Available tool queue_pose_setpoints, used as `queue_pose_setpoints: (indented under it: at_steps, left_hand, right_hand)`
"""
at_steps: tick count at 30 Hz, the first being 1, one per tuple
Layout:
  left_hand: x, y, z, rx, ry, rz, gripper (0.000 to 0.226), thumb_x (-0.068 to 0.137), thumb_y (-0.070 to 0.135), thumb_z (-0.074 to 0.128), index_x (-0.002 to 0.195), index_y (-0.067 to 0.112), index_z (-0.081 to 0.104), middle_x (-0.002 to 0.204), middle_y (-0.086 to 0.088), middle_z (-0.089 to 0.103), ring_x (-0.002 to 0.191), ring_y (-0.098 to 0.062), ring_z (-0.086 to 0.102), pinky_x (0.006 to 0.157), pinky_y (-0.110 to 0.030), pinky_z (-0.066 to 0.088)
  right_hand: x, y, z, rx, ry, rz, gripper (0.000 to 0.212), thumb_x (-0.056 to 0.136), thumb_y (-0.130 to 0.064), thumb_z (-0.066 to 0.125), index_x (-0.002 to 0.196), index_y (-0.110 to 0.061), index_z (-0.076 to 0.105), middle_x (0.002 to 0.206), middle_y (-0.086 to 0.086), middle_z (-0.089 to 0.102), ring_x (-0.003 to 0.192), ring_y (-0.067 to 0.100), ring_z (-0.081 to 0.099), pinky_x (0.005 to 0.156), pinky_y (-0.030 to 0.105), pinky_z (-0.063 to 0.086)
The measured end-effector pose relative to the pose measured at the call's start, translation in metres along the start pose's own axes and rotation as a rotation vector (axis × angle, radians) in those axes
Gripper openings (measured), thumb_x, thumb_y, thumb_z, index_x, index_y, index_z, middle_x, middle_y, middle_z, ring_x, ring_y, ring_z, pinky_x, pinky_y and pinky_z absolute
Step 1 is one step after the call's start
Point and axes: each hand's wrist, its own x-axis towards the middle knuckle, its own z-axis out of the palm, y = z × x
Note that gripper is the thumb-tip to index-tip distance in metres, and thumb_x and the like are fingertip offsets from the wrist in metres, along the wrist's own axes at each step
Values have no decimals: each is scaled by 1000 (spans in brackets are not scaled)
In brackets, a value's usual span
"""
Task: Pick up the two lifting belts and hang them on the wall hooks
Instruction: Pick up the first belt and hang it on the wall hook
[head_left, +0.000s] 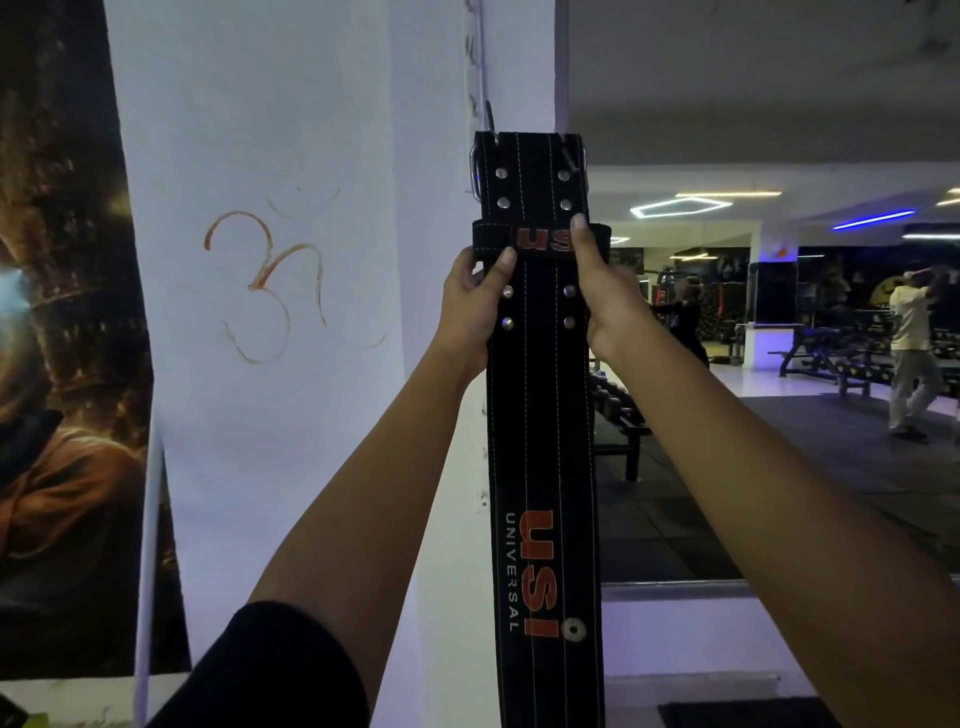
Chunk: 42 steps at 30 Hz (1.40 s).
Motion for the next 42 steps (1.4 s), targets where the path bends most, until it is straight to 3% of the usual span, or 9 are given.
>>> queue_pose_setpoints:
  at_steps: [7, 16, 22, 28, 32, 34, 37, 39, 42]
  left_hand:
    - [-1, 4, -14, 70, -49, -159, 39, 93, 24, 53, 127, 5, 50, 121, -15, 64, 104, -28, 66, 80, -35, 56]
    - [16, 43, -30, 171, 12, -96, 32, 89, -4, 54, 118, 9, 55, 92, -2, 66, 83, -20, 66, 67, -29, 58]
    - [15, 37, -50, 64, -21, -180, 53, 88, -6, 52, 134, 22, 46, 100, -2, 65, 84, -21, 67, 62, -32, 58]
    - [21, 23, -56, 126, -78, -257, 54, 87, -8, 48, 132, 23, 43, 83, -1, 61, 59, -12, 62, 48, -24, 51]
    - [35, 19, -48, 113, -17, -271, 20, 94, 15, 43, 97, 12, 63, 59, 5, 66, 56, -13, 61, 45, -19, 46]
    - [49, 13, -46, 154, 25, -232, 34, 98, 31, 38, 92, 11, 65, 63, 4, 69, 63, -15, 63, 52, -22, 49]
    - [74, -4, -45, 291, 101, -132, 44, 100, 35, 32, 113, 1, 57, 99, -11, 64, 89, -25, 62, 76, -38, 54]
    - [91, -15, -46, 322, 111, -65, 38, 101, 32, 30, 112, 3, 53, 105, -12, 59, 94, -24, 58, 90, -44, 50]
    - [120, -25, -44, 318, 173, 29, 32, 102, 30, 27, 104, 10, 51, 93, -3, 58, 86, -18, 56, 79, -32, 49]
  right_hand:
    - [7, -30, -1, 74, -96, 47, 8, 80, -10, 71, 77, -6, 64, 81, 10, 67, 85, 30, 66, 81, 47, 56]
    - [6, -15, 16, -90, -240, 68, 33, 81, 8, 59, 113, -2, 62, 99, 13, 66, 90, 28, 63, 78, 42, 54]
    - [15, -31, 24, 12, -328, 169, 19, 83, -25, 47, 92, -15, 60, 84, 2, 58, 70, 21, 54, 69, 31, 43]
    - [27, -25, 56, 80, -28, 217, 28, 95, -36, 47, 77, -14, 53, 75, 2, 52, 65, 20, 46, 63, 41, 41]
    - [44, -4, 63, 128, 123, 165, 36, 90, -32, 57, 115, -7, 56, 100, 6, 60, 75, 23, 54, 64, 41, 46]
    - [54, 6, 65, 160, 185, 150, 39, 87, -33, 61, 116, -7, 58, 112, 6, 62, 88, 26, 58, 74, 41, 48]
    - [75, 14, 66, 180, 194, 127, 22, 90, -31, 57, 78, -12, 57, 78, 2, 53, 76, 21, 47, 68, 36, 42]
    - [95, 16, 66, 187, 172, 93, 19, 92, -28, 54, 82, -11, 56, 74, 2, 47, 71, 21, 44, 60, 32, 38]
    - [125, 16, 70, 143, 120, 50, 19, 93, -30, 51, 93, -12, 57, 74, 4, 48, 58, 20, 43, 54, 32, 37]
